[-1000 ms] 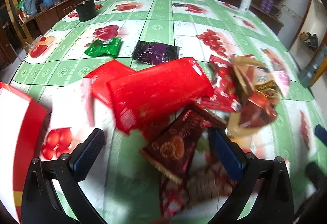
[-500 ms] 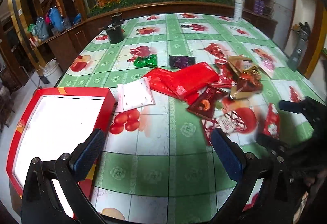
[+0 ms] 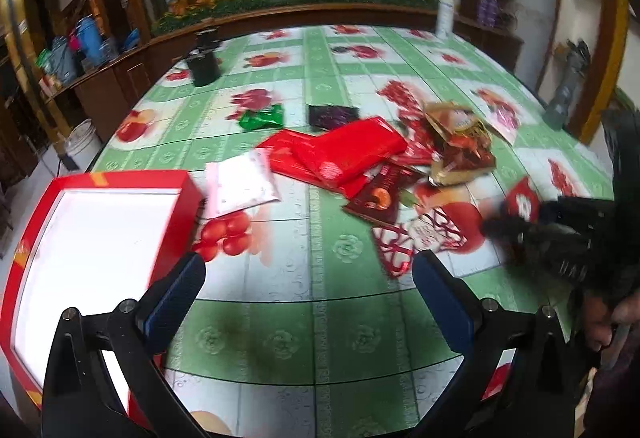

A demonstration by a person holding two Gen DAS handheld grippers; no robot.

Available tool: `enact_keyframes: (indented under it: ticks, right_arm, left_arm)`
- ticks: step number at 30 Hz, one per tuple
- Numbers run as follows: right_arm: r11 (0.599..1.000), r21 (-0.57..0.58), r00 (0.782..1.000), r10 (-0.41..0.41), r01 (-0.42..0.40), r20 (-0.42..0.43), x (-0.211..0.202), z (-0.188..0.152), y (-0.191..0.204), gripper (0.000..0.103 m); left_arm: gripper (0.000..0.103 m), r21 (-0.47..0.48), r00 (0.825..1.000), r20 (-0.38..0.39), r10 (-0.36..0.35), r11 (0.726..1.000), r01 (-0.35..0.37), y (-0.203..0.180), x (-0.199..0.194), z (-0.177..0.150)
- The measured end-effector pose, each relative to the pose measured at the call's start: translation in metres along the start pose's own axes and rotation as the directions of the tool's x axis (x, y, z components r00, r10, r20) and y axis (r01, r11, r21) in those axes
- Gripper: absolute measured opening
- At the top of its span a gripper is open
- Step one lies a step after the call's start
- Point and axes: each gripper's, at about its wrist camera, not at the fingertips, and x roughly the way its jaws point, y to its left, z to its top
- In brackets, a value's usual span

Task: Organize snacks
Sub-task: 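Grasp red-white patterned candy with left tool while right tool grasps red flower-print candy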

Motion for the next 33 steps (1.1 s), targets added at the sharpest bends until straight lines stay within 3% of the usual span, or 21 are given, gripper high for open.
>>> enact_keyframes:
  ticks: [3,8,13,17,22,27,33]
  right_arm:
    - [0.984,0.135,0.993,0.116,-0.120,0.034,-0.002,0.000,-0.025,0.033]
    - [0.957,0.236,0.984,0.148,-0.168,0.101,-0.011,0.000,-0.046,0.033]
    - [0.944,0.271,0.975,0.149,-0.190,0.164,-0.021,0.001,-0.056,0.034]
    - [0.935,0.293,0.972,0.148,-0.198,0.183,-0.025,0.001,-0.061,0.034]
    - [0.931,0.302,0.971,0.151,-0.203,0.187,-0.024,0.002,-0.063,0.034]
    - [0.928,0.310,0.969,0.149,-0.205,0.197,-0.025,0.001,-0.065,0.034]
    - [0.928,0.307,0.969,0.153,-0.209,0.196,-0.024,0.001,-0.064,0.034]
  left_arm:
    - [0.103,0.019,0.999,-0.030,-0.043,0.999,0.043,-0.012,0.008,0.004]
    - [0.103,0.021,0.986,-0.113,-0.126,0.991,0.129,-0.029,0.031,0.011]
    - [0.095,0.011,0.958,-0.217,-0.189,0.981,0.196,-0.040,0.054,0.013]
    - [0.084,0.049,0.959,-0.230,-0.165,0.982,0.181,-0.045,0.062,0.016]
    - [0.060,0.075,0.954,-0.230,-0.194,0.973,0.216,-0.052,0.061,0.023]
    - [0.028,0.116,0.951,-0.215,-0.225,0.960,0.253,-0.059,0.054,0.020]
    - [0.024,0.097,0.950,-0.192,-0.247,0.958,0.269,-0.056,0.051,0.016]
